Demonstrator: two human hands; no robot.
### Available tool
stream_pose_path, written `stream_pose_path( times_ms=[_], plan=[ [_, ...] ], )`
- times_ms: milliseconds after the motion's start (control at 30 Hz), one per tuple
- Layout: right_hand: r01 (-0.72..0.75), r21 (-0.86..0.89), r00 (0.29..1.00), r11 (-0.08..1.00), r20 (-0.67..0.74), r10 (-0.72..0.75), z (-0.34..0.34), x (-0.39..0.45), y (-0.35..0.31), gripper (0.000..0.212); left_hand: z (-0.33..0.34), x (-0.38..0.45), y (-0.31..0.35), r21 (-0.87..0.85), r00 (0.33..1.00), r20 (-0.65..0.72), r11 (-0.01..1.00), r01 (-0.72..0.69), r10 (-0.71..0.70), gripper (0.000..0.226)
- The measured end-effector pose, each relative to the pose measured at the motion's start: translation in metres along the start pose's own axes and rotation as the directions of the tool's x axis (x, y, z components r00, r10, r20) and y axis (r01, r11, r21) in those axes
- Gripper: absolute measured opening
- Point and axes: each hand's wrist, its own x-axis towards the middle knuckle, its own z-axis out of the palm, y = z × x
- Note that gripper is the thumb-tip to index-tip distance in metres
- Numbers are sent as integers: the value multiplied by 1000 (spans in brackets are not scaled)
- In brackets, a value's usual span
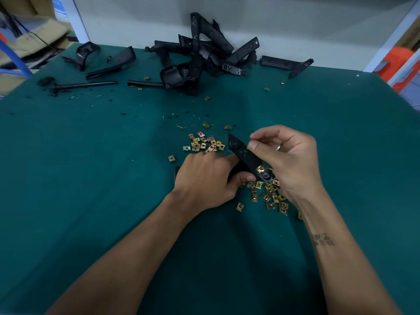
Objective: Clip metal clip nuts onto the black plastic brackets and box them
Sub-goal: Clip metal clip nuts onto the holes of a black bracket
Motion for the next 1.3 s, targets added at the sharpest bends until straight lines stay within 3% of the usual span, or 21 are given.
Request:
stream_pose_path(
  times_ms=[267,500,733,867,1000,1133,1267,1300],
  plan=[
    [-68,115,980,991,-181,88,26,-7,5,13,-3,0,-1,3,997,-57,999,49,-49,56],
    [26,73,975,997,-221,-10,34,-13,5,20,-3,-2,1,21,996,-54,998,67,-66,58],
    [-24,194,993,981,-108,46,28,-12,8,13,-4,-3,6,14,997,-54,998,61,-60,52],
    [-20,228,999,974,-33,28,25,-10,9,17,-2,-4,5,32,998,-40,998,57,-55,60],
    [-2,176,999,984,53,-7,25,-10,9,27,-2,-5,5,46,998,-38,998,42,-40,58],
    [46,57,994,997,93,-51,25,-12,10,19,-2,-5,3,66,998,-40,997,51,-48,57],
    [-10,-23,965,1000,263,16,10,-3,5,3,-1,-6,2,42,995,-35,995,92,-90,54],
    [-1,-88,956,996,292,27,4,-1,6,13,-1,-5,2,31,993,-36,993,115,-114,53]
  ],
)
